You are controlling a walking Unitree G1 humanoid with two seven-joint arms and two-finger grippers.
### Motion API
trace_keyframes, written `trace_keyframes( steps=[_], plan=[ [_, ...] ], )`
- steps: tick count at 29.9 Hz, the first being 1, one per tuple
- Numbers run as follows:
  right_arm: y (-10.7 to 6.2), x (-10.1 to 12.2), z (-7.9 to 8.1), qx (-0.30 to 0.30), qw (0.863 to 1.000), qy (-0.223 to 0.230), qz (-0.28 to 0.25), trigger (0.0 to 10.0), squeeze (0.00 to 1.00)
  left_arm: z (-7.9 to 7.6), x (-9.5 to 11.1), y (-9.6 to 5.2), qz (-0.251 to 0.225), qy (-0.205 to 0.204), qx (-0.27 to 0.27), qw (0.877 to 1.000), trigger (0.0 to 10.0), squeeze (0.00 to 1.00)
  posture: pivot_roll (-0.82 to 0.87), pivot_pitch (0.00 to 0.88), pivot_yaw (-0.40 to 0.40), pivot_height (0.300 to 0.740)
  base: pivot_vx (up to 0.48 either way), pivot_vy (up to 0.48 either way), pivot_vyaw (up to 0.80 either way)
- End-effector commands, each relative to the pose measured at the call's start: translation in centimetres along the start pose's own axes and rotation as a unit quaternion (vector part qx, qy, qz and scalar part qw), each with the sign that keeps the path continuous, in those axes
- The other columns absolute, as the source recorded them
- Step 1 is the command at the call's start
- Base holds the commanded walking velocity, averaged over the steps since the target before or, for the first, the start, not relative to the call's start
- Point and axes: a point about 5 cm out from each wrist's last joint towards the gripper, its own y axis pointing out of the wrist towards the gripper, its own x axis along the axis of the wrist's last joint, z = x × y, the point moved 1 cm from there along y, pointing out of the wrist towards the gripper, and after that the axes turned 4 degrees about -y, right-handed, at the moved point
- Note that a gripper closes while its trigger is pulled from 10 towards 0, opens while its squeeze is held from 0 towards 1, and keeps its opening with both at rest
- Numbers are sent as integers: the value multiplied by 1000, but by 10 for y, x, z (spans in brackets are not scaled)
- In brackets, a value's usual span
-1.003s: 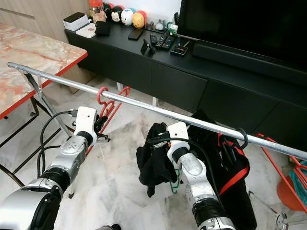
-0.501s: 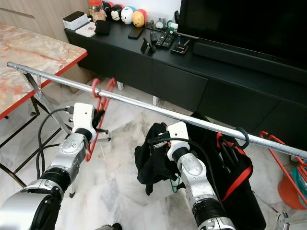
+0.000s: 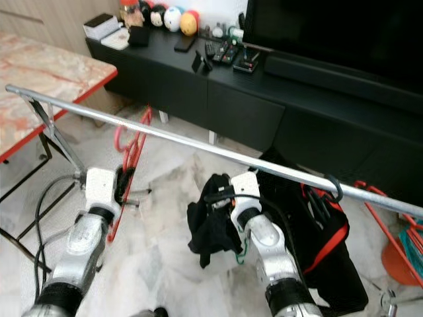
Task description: Hang hanger
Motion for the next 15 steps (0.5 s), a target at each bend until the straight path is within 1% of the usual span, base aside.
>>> trace_keyframes(
  steps=[1,2,3,6,9,11,15],
  plan=[
    [1,4,0,-2,1000,-1,-7,10000,0,4,4,-5,-5,7,-1,1000,10000,0,8,121,19,740,0,0,0],
    [2,4,1,-2,1000,-1,-6,10000,0,6,-4,-16,9,9,5,1000,10000,0,12,121,17,740,0,0,0],
    [2,4,1,-1,1000,-1,-6,10000,0,8,-8,-22,19,8,11,1000,10000,0,12,121,17,740,0,0,0],
    [2,3,1,-1,1000,-1,-4,10000,0,10,-16,-32,37,6,27,999,10000,0,14,116,17,740,0,0,0],
    [3,3,2,-2,1000,-1,-4,10000,0,10,-19,-34,43,7,35,998,10000,0,12,114,17,740,0,0,0],
    [2,3,1,-4,1000,-2,-4,10000,0,9,-19,-36,47,-4,37,998,10000,0,8,107,17,740,0,0,0],
    [2,2,0,-7,1000,-2,-2,10000,0,7,-17,-34,47,-10,39,998,10000,0,8,104,17,740,0,0,0]
  ],
)
